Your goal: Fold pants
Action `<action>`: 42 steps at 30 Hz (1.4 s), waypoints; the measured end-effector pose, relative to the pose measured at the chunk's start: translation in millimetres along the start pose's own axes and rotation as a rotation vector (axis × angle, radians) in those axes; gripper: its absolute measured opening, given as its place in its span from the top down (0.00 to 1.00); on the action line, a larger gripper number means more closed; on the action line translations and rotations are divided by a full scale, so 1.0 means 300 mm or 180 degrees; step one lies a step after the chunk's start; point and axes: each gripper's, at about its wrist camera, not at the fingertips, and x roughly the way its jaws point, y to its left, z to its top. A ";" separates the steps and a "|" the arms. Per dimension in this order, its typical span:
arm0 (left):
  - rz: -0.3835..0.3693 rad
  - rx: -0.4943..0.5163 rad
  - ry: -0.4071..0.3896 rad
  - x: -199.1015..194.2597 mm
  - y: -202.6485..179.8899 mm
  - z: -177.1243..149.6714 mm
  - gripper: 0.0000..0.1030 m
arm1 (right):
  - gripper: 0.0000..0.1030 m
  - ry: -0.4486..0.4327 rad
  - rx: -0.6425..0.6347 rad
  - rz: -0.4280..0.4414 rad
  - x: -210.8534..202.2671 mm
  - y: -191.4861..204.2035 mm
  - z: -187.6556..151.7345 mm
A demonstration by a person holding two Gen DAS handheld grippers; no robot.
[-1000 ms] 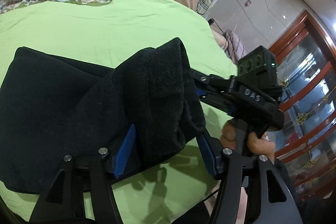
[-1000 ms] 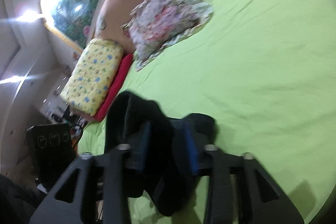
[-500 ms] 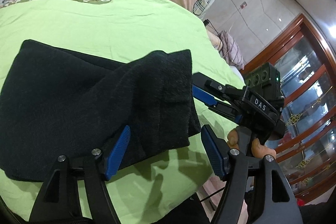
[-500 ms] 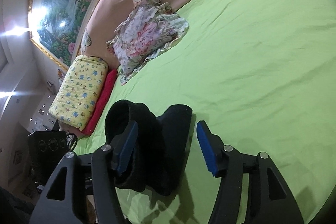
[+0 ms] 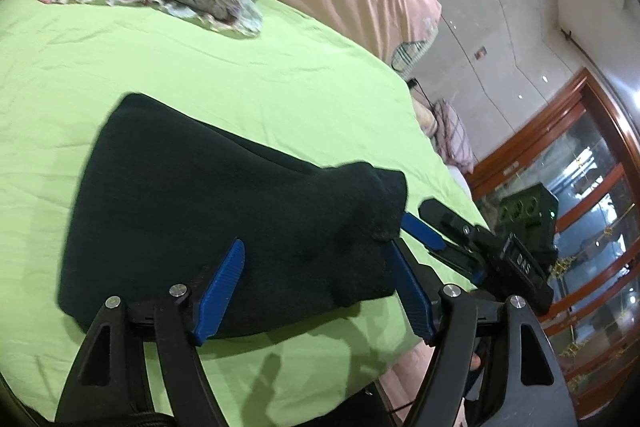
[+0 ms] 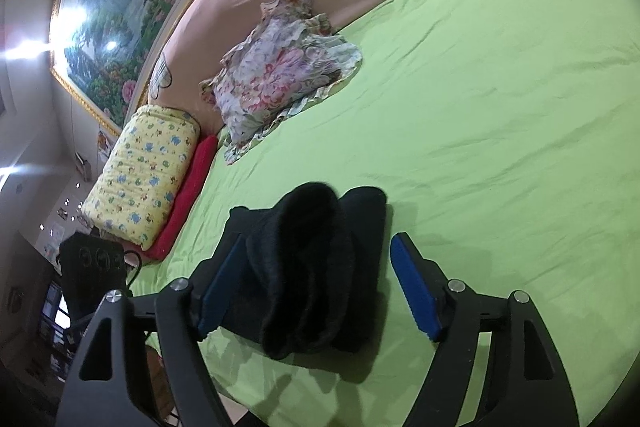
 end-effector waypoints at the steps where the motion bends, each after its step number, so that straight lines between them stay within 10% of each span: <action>1: 0.0013 -0.0014 -0.0017 -0.007 0.010 0.002 0.28 | 0.26 0.0008 -0.0031 -0.0017 0.004 0.012 -0.004; 26: 0.0144 -0.0508 -0.0288 -0.144 0.235 0.003 0.25 | 0.24 0.0082 -0.0226 -0.0341 0.034 0.126 -0.074; 42: 0.0658 -0.0217 -0.0151 -0.086 0.262 0.043 0.23 | 0.23 0.0158 -0.0097 -0.0489 0.066 0.089 -0.105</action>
